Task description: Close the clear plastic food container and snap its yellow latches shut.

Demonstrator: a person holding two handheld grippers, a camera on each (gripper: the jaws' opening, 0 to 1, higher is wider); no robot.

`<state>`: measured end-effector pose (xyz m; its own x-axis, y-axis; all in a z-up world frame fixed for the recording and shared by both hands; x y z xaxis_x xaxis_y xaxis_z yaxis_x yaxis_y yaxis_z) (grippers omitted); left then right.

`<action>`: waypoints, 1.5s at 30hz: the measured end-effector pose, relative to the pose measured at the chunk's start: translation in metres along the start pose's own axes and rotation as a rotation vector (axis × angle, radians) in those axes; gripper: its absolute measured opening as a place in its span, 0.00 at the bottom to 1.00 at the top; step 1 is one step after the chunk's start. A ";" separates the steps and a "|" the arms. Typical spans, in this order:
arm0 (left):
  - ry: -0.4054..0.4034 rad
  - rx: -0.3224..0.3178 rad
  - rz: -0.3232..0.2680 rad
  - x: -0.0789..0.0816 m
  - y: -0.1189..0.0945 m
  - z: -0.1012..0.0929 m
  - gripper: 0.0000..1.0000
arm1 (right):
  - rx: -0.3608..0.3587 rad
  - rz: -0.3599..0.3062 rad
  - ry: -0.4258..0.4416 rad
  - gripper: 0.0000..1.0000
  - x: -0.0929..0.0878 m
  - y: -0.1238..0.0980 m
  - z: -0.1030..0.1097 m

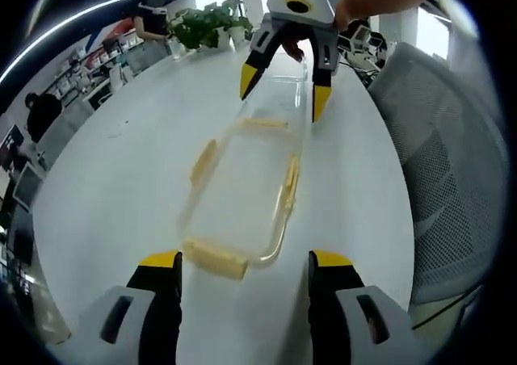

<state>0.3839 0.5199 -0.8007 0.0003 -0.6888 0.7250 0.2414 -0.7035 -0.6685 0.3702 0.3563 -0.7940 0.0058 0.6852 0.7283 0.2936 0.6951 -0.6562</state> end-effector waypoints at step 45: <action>0.137 -0.154 0.138 -0.015 0.019 0.023 0.55 | 0.126 0.132 -0.004 0.53 -0.025 0.020 -0.002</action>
<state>0.4106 0.5206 -0.8202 -0.1111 -0.7900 0.6030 0.0973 -0.6125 -0.7845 0.3780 0.3524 -0.8243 0.0324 0.7732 0.6333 0.1685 0.6203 -0.7660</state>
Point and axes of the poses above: the point that each gripper's makers call its tool centre point, and the gripper's own axes: y roughly forward along the fingers, z roughly to its left, x roughly out of its top, the point moved 1 cm from there along -y, roughly backward along the fingers, and after that the axes turned 11 degrees about -z, right-handed, at the moved point
